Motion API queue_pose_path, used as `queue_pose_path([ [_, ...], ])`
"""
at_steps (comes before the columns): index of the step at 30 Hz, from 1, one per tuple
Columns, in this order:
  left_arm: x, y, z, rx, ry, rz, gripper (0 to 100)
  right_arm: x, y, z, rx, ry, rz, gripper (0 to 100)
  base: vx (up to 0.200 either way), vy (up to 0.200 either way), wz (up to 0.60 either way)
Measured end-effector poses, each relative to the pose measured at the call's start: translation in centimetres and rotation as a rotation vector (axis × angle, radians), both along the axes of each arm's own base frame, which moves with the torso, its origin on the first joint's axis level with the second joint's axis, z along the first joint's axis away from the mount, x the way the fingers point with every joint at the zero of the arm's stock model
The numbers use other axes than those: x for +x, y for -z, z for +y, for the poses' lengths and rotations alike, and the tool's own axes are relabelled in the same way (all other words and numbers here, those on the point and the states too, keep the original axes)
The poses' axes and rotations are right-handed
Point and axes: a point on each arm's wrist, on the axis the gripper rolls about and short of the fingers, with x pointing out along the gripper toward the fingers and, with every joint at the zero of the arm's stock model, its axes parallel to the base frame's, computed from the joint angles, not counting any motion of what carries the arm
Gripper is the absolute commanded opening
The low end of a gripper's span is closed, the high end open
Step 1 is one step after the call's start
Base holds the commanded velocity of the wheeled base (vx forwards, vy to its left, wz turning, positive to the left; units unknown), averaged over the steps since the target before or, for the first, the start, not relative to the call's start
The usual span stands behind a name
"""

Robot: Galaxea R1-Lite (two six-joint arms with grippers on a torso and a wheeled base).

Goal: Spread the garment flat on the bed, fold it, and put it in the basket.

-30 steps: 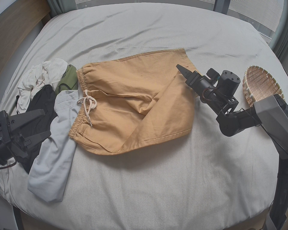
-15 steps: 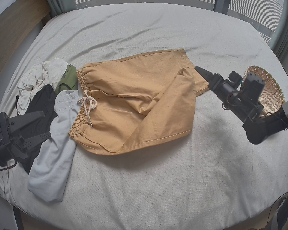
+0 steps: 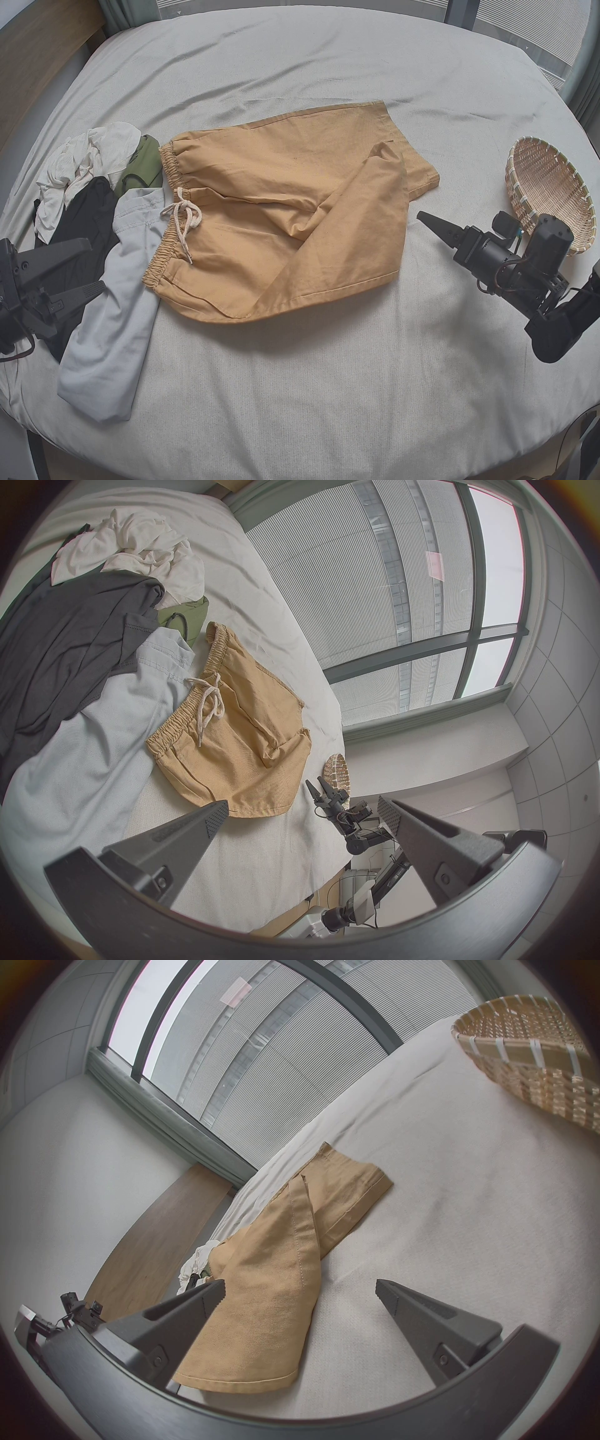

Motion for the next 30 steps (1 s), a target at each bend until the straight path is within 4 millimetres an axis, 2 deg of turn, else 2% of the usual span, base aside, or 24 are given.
queue_pose_path([
  [7, -0.3, 0.0, 0.0, -0.001, -0.001, -0.003, 100, 2.2, 0.2, 1.4, 0.009, -0.028, -0.032, 100, 0.0, 0.0, 0.0],
  [13, -0.4, 0.1, -0.1, -0.001, 0.002, -0.003, 100, 3.0, -0.1, 3.2, 0.023, -0.071, -0.058, 100, 0.0, 0.0, 0.0],
  [19, -0.4, 0.2, -0.1, -0.002, 0.003, 0.001, 100, 3.1, -0.1, 4.4, 0.035, -0.104, -0.061, 100, 0.0, 0.0, 0.0],
  [24, -0.5, 0.3, -0.1, -0.002, 0.003, 0.003, 100, 2.9, -0.1, 4.5, 0.043, -0.11, -0.055, 100, 0.0, 0.0, 0.0],
  [30, -0.6, 0.3, -0.1, -0.003, 0.004, 0.005, 100, 1.4, -0.5, 4.1, 0.058, -0.126, -0.034, 100, 0.0, 0.0, 0.0],
])
